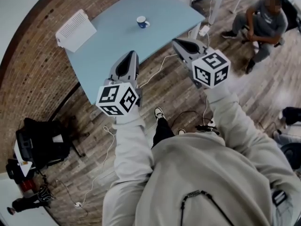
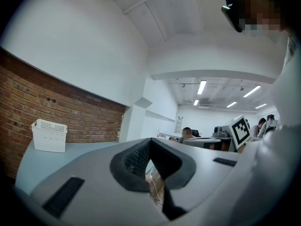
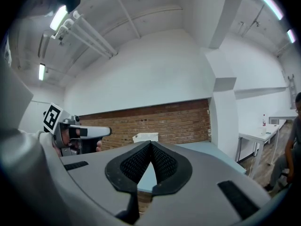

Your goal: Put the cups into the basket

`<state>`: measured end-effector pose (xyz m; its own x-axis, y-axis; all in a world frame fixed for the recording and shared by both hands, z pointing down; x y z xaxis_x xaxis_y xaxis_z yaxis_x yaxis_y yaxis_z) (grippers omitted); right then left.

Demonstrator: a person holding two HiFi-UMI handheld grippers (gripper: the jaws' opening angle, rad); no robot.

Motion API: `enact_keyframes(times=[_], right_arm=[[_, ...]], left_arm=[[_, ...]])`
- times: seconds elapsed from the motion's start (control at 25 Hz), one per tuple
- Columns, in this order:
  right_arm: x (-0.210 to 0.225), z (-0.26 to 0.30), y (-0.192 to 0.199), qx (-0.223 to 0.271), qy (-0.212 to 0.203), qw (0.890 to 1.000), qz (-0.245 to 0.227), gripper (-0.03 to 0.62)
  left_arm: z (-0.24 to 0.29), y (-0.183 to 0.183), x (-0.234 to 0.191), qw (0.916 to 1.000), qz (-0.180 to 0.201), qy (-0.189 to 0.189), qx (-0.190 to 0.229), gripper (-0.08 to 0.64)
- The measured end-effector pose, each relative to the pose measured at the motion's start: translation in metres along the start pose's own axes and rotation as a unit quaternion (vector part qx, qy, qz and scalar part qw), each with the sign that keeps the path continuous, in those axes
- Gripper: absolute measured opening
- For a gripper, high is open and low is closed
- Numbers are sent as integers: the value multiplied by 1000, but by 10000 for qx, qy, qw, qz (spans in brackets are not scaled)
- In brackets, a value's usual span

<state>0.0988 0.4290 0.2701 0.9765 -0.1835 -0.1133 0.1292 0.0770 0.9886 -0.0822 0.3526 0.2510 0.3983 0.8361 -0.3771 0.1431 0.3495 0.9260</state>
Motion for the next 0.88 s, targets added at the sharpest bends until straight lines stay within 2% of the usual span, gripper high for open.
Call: enact_keyframes(times=[0.16,0.48,0.68,0.88], right_arm=[[20,41,-5,-132,-36,9998,-153,9],[55,142,-25,-339,49,9990,-282,9],[67,198,-32,-393,124,9990,-149,9],[85,224,-30,-483,249,9985,-84,9]], left_arm=[[39,-18,-32,9999,13,91,50,-5],[106,-56,-108,9993,-99,331,-108,-5],[142,-76,-149,9981,-122,573,-172,-5],[171,-83,-176,9968,-287,712,-241,-5]])
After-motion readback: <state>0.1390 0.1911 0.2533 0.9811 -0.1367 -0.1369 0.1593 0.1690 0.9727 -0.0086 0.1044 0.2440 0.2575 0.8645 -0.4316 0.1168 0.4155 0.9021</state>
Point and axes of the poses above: the fingertips, and each gripper's own axes: z forward along the fingers, x to its right, y out of its underside, the point moved 5 cm from there along -z, backward along the fingers, and after that the axes turned 12 degrees about -z, right-handed, at the moved point
